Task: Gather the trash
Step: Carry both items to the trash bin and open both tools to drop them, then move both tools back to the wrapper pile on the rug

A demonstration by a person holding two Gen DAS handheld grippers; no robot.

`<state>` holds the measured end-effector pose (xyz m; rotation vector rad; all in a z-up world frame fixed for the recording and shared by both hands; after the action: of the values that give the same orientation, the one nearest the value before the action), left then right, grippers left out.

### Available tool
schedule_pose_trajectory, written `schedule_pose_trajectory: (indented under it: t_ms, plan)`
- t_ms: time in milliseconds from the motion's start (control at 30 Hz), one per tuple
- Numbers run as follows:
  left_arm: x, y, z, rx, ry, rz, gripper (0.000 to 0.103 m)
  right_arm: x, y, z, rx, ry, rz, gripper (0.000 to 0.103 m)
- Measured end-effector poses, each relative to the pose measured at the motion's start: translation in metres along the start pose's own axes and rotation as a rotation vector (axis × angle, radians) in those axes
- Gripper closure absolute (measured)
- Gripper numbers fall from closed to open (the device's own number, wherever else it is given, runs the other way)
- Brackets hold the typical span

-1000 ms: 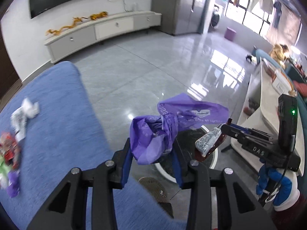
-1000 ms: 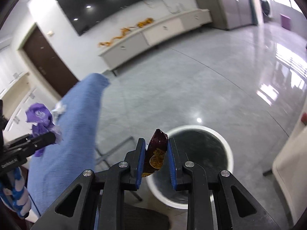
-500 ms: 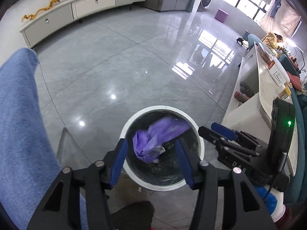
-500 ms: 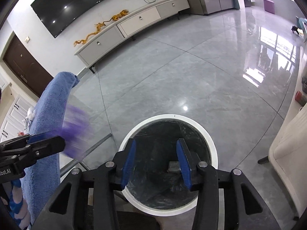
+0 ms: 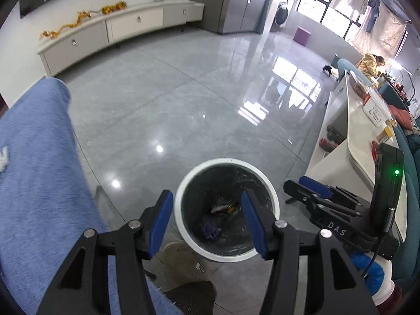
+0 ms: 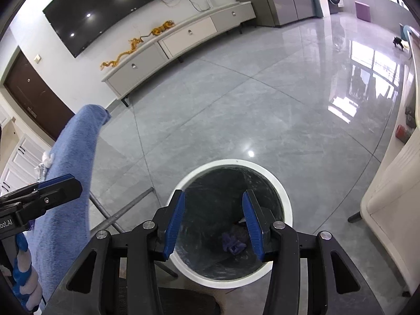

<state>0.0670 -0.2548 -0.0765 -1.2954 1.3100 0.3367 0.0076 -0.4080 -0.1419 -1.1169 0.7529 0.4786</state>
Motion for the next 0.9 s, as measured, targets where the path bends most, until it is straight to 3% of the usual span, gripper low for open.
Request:
schedule_pose_trajectory:
  t_ms: [467, 900]
  plan:
    - [-0.139, 0.009, 0.078, -0.155, -0.096, -0.332, 0.050, -0.073, -0.038, 0.089, -0.185, -0.077, -0.154, 0.056]
    - [-0.301, 0.036, 0.197, -0.300, -0.319, -0.614, 0.050, -0.142, -0.058, 0.176, -0.369, -0.171, -0.275, 0.056]
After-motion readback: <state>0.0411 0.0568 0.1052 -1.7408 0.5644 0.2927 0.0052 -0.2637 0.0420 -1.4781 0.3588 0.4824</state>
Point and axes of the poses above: each gripper's, at about its wrist camera, not at the fingertips, and x roughly the way its jaws point, z to its left, y to its underside, the point moved 2 cm from there along x, roughly the way its jaws point, and after that the axes turned 13 degrees about -x, right-handed, at the moved point
